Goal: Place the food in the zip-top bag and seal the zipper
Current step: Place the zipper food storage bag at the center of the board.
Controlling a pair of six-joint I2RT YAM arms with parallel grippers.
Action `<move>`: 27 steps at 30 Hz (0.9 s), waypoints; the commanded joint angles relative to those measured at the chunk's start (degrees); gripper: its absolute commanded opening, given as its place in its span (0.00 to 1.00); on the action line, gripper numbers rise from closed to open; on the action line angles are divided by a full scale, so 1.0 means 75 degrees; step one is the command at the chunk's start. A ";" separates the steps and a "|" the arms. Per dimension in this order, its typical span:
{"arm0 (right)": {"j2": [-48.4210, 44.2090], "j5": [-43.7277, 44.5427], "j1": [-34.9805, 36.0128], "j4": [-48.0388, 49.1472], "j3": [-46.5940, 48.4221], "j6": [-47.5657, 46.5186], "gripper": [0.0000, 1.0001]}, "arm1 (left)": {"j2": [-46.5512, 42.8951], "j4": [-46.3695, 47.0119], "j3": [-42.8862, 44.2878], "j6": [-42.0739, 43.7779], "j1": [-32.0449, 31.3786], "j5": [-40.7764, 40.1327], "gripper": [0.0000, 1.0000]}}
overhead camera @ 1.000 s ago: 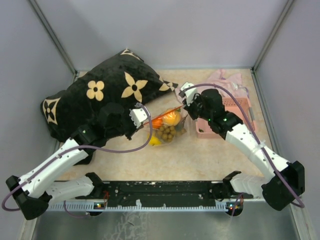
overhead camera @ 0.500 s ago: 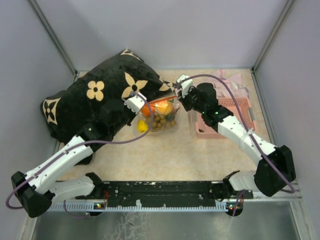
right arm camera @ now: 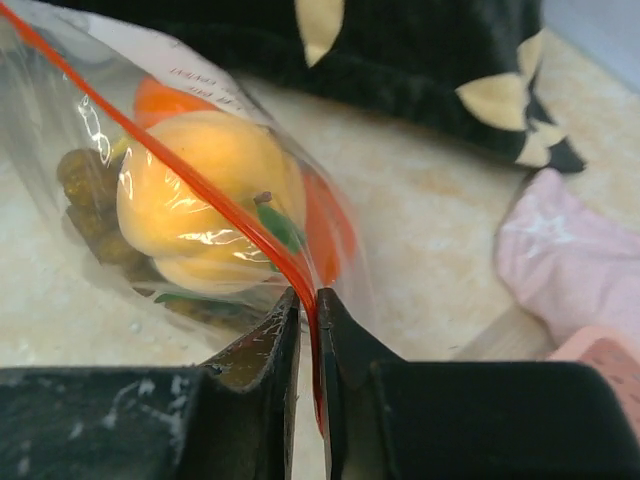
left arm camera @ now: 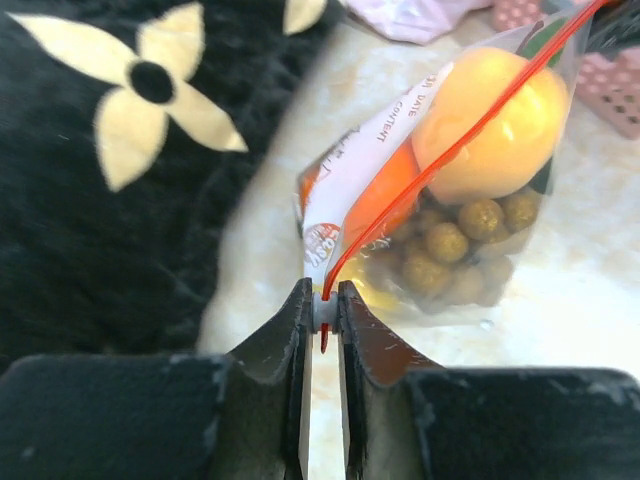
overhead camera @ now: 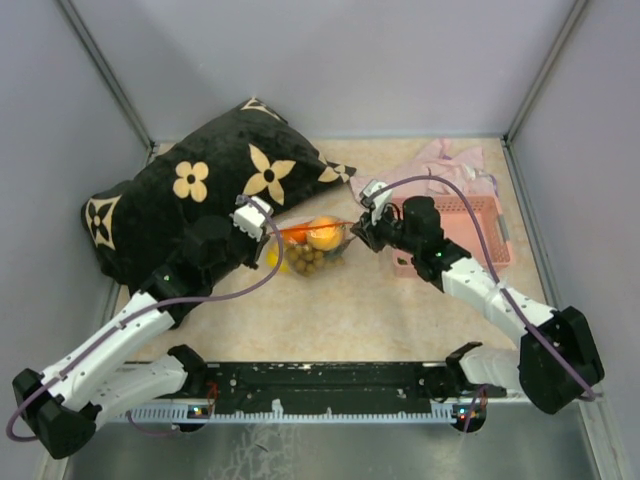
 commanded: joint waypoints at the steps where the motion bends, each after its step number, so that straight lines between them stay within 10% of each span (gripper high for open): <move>1: -0.0614 -0.0977 -0.0056 0.0707 -0.0497 0.0753 0.18 | -0.0361 -0.0324 -0.0216 -0.1465 0.0014 0.1119 0.20; 9: -0.1842 -0.0513 -0.0057 -0.0673 -0.0398 0.1113 0.48 | -0.1339 -0.1370 0.0099 -0.2319 0.0014 0.0769 0.44; 13: -0.2510 -0.0068 -0.0057 -0.1306 -0.0282 0.1183 0.78 | -0.2128 -0.1478 0.0060 -0.2574 0.0014 0.0253 0.76; 16: -0.3041 0.0571 -0.0057 -0.1762 -0.0241 0.1336 0.79 | -0.2662 -0.1454 0.0039 -0.2748 0.0014 -0.0159 0.99; 27: -0.4880 0.4919 -0.0069 -0.3636 0.0070 0.1889 0.80 | -0.4326 -0.1005 -0.0103 -0.2685 0.0014 -0.2122 1.00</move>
